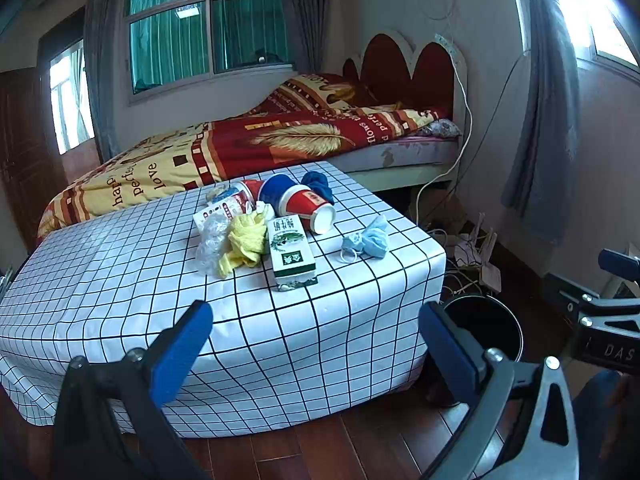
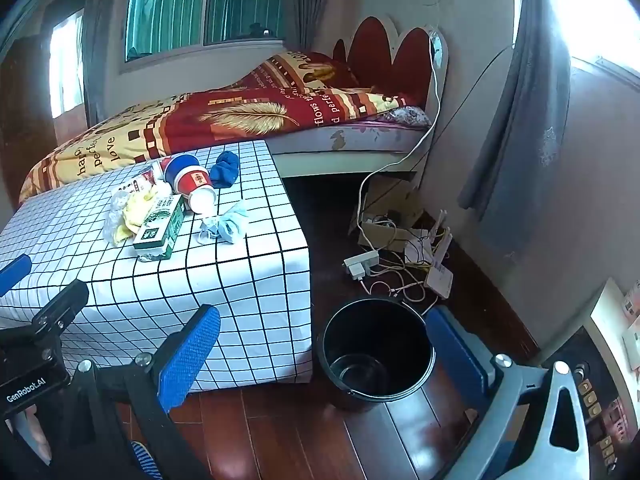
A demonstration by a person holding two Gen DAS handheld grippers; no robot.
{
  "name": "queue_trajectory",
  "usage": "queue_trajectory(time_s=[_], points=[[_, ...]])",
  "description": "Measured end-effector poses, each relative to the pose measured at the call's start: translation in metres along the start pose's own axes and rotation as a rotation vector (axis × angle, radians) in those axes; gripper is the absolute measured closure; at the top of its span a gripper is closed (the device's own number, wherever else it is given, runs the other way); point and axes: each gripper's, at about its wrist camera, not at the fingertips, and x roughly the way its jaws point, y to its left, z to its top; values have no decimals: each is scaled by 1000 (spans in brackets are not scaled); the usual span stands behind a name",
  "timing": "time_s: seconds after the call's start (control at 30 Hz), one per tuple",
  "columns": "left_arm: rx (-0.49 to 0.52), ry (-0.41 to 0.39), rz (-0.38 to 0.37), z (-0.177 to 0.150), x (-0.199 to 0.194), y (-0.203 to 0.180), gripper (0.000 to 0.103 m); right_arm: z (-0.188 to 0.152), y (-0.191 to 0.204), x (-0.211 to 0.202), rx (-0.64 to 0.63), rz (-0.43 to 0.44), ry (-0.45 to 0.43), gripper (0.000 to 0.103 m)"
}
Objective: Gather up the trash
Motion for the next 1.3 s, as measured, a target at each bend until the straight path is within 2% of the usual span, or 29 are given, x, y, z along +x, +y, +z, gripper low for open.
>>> queue_trajectory(time_s=[1.3], points=[[8, 3, 12, 0, 1, 5, 0, 2, -3, 3, 13, 3, 10, 0]])
